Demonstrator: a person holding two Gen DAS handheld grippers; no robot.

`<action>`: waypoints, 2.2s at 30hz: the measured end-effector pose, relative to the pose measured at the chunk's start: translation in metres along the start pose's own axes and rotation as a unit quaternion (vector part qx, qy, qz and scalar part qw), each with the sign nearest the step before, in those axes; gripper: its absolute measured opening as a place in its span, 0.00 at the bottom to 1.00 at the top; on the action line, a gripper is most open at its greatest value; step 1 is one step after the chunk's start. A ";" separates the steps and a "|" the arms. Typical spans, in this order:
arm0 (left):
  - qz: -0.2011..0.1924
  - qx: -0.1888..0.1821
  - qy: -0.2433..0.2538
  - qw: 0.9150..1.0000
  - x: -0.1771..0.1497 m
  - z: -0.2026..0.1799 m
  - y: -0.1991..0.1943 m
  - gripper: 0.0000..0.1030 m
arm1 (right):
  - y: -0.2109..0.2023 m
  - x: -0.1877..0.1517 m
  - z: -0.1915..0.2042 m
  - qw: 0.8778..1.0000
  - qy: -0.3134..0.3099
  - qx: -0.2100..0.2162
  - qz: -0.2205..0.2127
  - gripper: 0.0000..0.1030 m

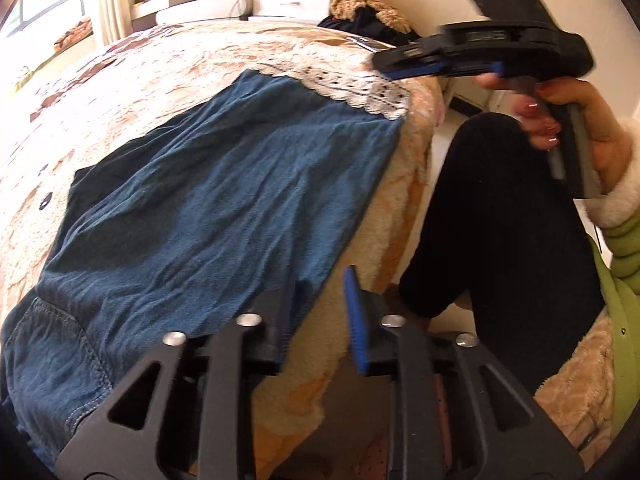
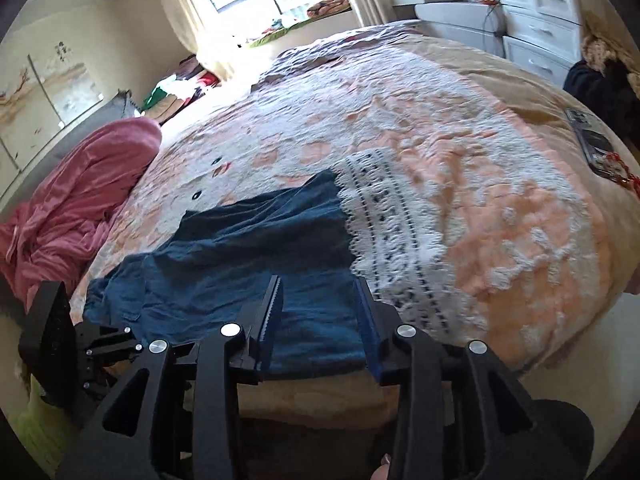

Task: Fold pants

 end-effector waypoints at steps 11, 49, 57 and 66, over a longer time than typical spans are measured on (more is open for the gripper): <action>-0.003 -0.031 -0.019 0.999 0.004 0.000 -0.009 0.40 | 0.026 -0.024 0.002 0.999 -0.015 0.002 0.034 0.51; 0.018 0.039 -0.230 0.972 0.045 0.209 0.037 0.23 | 0.121 0.093 -0.069 0.994 -0.078 -0.026 0.071 0.39; 0.016 0.044 -0.252 0.967 0.046 0.208 0.039 0.07 | 0.124 0.085 -0.062 0.995 -0.055 0.022 0.086 0.24; -0.063 0.071 -0.265 0.960 0.074 0.220 -0.001 0.05 | 0.071 0.118 -0.032 0.991 -0.125 -0.017 -0.039 0.20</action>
Point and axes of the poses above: each gripper's, at about its wrist camera, not at the fingertips, and y roughly the way its jaws point, z to its left, x to its top, the point moved 9 cm from there along y, roughly the way its jaws point, and after that the axes turned 3 degrees about x, right-handed, at the moved point
